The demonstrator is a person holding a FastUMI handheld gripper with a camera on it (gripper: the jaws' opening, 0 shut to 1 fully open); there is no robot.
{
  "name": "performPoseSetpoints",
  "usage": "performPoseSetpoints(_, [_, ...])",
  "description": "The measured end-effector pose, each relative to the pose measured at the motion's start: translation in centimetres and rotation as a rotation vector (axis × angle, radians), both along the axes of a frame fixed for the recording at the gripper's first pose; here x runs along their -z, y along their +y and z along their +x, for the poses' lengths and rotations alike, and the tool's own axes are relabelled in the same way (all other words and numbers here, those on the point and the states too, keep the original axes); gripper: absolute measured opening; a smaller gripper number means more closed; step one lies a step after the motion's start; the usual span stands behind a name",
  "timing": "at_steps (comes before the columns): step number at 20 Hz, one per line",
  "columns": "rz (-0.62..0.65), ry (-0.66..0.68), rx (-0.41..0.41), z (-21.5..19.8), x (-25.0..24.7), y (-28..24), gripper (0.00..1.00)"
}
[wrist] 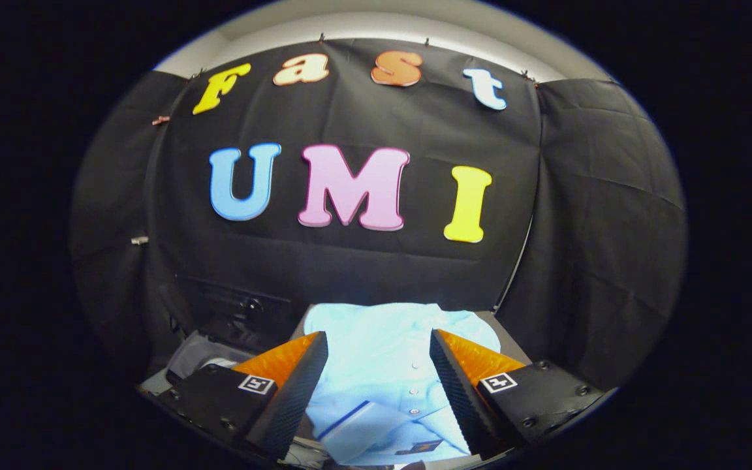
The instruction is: Put the clothes into the washing machine and then close the washing machine lid.
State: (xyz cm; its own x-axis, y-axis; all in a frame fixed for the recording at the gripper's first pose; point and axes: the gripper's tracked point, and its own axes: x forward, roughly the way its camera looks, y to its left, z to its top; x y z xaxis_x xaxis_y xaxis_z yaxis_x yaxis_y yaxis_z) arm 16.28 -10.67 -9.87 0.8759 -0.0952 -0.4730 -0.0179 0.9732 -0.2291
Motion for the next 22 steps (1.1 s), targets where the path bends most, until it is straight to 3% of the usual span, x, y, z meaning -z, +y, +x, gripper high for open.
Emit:
performPoseSetpoints(2, [0.014, 0.102, 0.049, 1.6, 3.0, -1.9, 0.99])
performPoseSetpoints(6, [0.060, 0.168, 0.156, 4.2, 6.4, -5.3, 0.99])
performPoseSetpoints(10, [0.144, 0.267, 0.206, 4.7, 9.6, -6.2, 1.00])
performPoseSetpoints(12, [0.175, 0.247, 0.194, 5.0, 9.4, -6.1, 0.98])
performPoseSetpoints(14, [0.228, 0.243, 0.172, 5.3, 9.6, -5.5, 0.78])
performPoseSetpoints(16, [0.309, 0.243, 0.179, 5.3, 9.4, -5.1, 0.34])
performPoseSetpoints(17, [0.319, 0.238, 0.164, 5.2, 9.2, -5.0, 0.22])
performPoseSetpoints(22, [0.304, 0.159, 0.126, 5.3, 6.6, -4.1, 0.22])
